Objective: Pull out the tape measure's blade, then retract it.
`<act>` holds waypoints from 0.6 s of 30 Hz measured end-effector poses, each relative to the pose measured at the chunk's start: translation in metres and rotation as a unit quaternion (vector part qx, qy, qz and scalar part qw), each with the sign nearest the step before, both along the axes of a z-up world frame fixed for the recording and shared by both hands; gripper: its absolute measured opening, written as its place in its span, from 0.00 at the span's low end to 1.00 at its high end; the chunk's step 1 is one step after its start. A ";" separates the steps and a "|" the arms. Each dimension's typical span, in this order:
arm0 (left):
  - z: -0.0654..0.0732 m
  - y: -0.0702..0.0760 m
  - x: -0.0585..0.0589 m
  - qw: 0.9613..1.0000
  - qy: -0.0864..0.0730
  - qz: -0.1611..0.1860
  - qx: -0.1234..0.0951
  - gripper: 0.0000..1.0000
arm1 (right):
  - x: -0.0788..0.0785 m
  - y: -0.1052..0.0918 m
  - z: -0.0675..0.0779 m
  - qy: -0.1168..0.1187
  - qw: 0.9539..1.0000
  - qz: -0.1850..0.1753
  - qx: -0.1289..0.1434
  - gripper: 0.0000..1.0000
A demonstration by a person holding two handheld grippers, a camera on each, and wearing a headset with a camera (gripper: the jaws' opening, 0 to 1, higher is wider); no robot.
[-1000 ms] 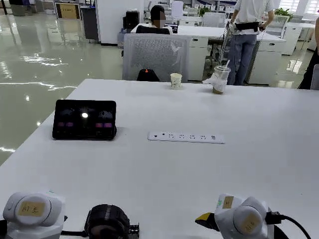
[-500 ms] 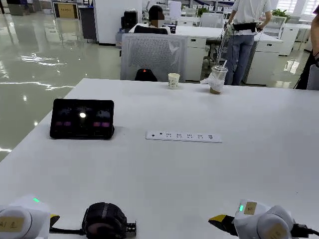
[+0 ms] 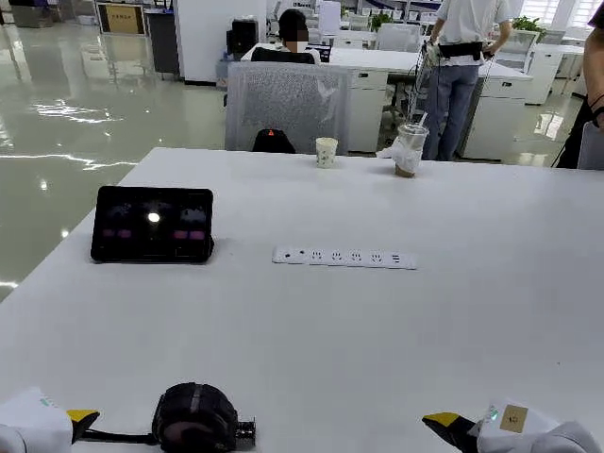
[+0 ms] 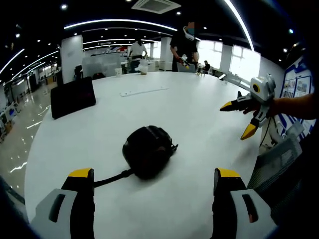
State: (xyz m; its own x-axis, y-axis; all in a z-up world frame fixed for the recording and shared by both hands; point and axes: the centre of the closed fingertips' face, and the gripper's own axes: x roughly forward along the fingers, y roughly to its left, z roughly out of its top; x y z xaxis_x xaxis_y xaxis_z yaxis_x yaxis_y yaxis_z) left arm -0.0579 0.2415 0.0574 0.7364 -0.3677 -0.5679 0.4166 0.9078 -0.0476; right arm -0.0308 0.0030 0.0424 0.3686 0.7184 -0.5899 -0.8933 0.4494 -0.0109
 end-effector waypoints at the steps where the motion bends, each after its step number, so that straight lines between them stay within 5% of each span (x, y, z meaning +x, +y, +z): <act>1: 0.002 -0.001 -0.001 1.000 -0.004 -0.003 -0.001 0.98 | -0.001 0.000 0.001 -0.001 1.000 -0.002 0.001 0.84; 10: 0.012 -0.010 -0.009 0.999 -0.034 -0.035 0.002 0.99 | -0.008 -0.003 0.007 -0.013 1.000 -0.009 0.019 0.90; 18: 0.014 -0.004 -0.013 0.999 -0.039 -0.025 -0.001 0.99 | -0.014 -0.006 0.012 -0.020 0.999 -0.019 0.033 0.95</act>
